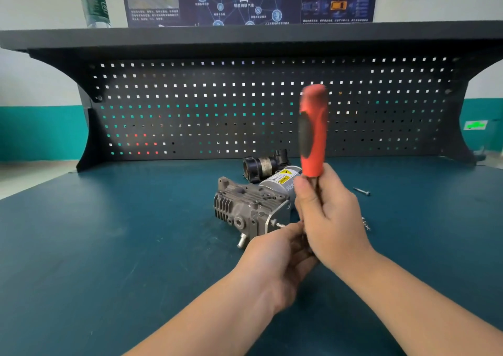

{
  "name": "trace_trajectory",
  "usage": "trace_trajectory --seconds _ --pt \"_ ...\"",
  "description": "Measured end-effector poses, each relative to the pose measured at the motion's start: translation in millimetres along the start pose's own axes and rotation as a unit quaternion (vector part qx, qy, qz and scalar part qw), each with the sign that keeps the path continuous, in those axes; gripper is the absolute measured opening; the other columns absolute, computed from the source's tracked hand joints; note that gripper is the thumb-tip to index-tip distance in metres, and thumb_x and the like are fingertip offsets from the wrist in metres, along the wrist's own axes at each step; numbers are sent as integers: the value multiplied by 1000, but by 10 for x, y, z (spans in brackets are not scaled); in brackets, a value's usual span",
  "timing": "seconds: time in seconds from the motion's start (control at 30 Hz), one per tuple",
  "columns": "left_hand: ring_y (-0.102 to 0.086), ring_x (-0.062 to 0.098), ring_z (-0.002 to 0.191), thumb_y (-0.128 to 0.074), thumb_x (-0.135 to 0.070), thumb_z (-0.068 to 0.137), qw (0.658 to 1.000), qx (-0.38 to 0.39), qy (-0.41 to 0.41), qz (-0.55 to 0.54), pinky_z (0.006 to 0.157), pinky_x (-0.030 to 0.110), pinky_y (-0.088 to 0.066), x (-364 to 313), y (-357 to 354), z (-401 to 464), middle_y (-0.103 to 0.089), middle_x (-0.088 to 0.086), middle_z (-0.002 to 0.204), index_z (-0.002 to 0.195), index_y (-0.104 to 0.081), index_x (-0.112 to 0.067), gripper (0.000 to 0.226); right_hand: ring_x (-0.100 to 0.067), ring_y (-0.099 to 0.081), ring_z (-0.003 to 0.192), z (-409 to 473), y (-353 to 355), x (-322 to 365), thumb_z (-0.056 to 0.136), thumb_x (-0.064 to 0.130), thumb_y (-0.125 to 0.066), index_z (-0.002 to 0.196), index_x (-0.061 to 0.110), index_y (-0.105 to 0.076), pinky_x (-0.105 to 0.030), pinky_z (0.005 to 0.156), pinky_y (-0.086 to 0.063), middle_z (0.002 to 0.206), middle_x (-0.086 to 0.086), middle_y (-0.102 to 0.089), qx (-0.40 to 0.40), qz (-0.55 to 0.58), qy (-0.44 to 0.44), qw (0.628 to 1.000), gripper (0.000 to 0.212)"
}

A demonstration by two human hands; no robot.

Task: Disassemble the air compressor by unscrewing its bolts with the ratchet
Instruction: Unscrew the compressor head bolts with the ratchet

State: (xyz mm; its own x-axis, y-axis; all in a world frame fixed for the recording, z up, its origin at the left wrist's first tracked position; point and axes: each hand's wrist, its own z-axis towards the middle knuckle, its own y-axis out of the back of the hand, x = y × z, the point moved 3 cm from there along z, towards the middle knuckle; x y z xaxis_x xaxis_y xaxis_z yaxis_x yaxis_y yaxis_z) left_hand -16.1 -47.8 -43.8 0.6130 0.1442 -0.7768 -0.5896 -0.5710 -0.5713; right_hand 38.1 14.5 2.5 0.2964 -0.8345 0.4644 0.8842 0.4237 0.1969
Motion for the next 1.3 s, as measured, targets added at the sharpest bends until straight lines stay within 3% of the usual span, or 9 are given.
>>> trace_trajectory --seconds 0.13,0.2,0.3,0.47,0.63,0.77,1.07,1.17,1.3 --pt "-70 9 63 -49 -17 88 983 79 -24 -161 48 18 -52 -4 -121 -99 -72 2 71 89 -66 -13 18 -14 -39 50 -43 -44 195 91 25 -48 83 5 -59 -26 45 -35 66 22 -30 81 -98 205 970 25" --pt "-70 7 67 -49 -23 86 978 105 -29 -180 52 18 -53 -19 -139 -111 -72 -1 73 86 -70 -16 22 -13 -40 50 -47 -51 181 90 27 -49 84 5 -61 -27 45 -37 65 22 -31 79 -104 211 969 26" --pt "-68 19 66 -47 -3 90 998 30 3 -50 55 27 -57 3 -47 -5 -69 11 73 78 -69 -3 26 -10 -39 47 0 -8 61 91 37 -47 80 31 -50 -29 48 -39 51 12 -40 47 -38 86 994 14" --pt "-64 28 74 -55 0 89 1000 -5 9 -14 55 33 -59 -11 -33 10 -66 20 81 95 -63 7 12 -4 -45 42 113 56 -192 99 30 -46 71 23 -44 -16 46 -37 47 6 -52 -17 25 -138 990 29" --pt "-60 26 66 -57 1 88 1000 -24 4 3 54 32 -58 9 -16 23 -66 18 73 83 -62 5 9 -6 -35 25 120 105 -584 98 25 -44 78 13 -49 -20 40 -30 47 0 -55 -19 82 -464 882 25" --pt "-61 24 64 -58 0 88 999 -33 1 9 57 31 -58 20 3 34 -67 16 71 78 -62 3 11 -6 -31 21 19 69 -625 99 22 -45 76 12 -47 -12 31 -23 58 -6 -54 -50 169 -542 822 25" --pt "-65 26 69 -58 -1 89 1000 -21 -15 1 62 34 -60 12 -17 1 -69 18 79 90 -65 6 11 -4 -44 44 63 45 -223 98 30 -45 70 18 -44 -15 48 -37 47 7 -51 -70 60 -184 978 31" --pt "-65 21 60 -55 -1 90 1000 -5 -13 12 51 27 -56 -1 -30 -13 -68 14 73 83 -67 3 15 -13 -47 49 14 25 -51 94 36 -46 75 22 -46 -33 53 -43 51 6 -47 -4 13 -37 999 23" --pt "-68 10 64 -41 -12 97 998 53 -17 -19 65 24 -55 -7 -24 -50 -71 2 72 84 -65 -11 27 -14 -41 48 -42 -19 213 90 27 -48 80 8 -58 -27 44 -34 60 22 -34 88 -93 201 971 24"
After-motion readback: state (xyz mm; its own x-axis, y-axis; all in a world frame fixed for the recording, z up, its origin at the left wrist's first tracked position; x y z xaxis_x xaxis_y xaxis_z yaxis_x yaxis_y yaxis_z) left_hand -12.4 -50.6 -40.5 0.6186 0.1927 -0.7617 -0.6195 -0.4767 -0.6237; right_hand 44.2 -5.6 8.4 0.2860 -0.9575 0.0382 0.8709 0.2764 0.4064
